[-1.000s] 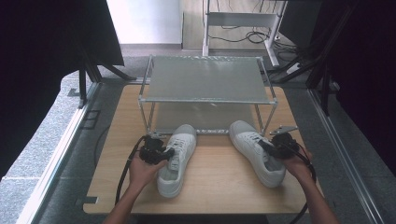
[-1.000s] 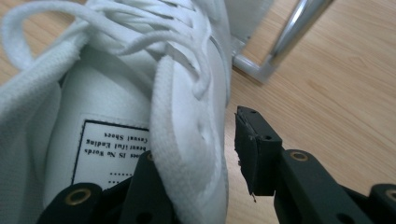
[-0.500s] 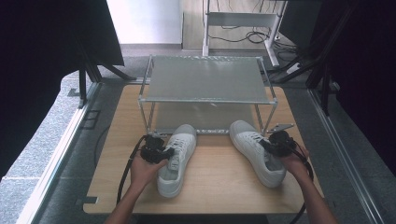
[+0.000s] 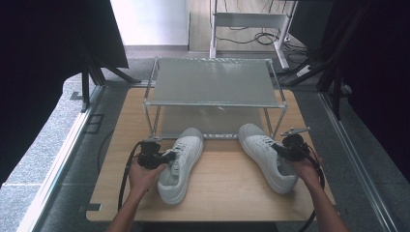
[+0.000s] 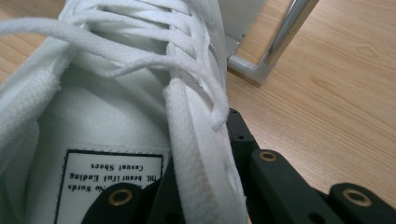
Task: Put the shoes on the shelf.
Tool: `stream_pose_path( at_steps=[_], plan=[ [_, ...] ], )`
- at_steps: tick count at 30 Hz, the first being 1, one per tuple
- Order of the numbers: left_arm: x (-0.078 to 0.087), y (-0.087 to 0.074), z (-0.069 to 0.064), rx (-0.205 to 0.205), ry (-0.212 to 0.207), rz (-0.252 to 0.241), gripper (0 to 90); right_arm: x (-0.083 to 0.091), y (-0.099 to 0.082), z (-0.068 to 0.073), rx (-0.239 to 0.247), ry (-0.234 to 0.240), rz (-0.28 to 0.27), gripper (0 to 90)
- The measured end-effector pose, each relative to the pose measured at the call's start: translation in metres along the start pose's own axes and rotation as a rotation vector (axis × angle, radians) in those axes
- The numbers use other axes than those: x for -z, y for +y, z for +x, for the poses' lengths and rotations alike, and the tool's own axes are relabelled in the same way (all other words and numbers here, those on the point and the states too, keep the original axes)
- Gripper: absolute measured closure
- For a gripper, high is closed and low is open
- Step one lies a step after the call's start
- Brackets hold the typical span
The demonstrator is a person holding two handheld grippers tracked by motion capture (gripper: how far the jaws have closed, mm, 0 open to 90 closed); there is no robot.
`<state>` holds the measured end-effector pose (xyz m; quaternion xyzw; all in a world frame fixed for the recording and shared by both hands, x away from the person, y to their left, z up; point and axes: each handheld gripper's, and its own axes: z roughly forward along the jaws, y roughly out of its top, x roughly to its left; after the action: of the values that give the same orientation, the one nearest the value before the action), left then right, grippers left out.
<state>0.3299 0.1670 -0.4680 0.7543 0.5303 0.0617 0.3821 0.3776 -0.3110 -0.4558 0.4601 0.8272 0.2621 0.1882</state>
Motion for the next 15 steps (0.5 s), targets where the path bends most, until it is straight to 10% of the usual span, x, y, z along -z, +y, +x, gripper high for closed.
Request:
stream_pose_path(
  at_steps=[15],
  plan=[
    [0.022, 0.002, 0.013, 0.082, -0.153, -0.132, 81.9, 0.019, -0.009, -0.006, -0.108, 0.156, -0.155, 86.8]
  ],
)
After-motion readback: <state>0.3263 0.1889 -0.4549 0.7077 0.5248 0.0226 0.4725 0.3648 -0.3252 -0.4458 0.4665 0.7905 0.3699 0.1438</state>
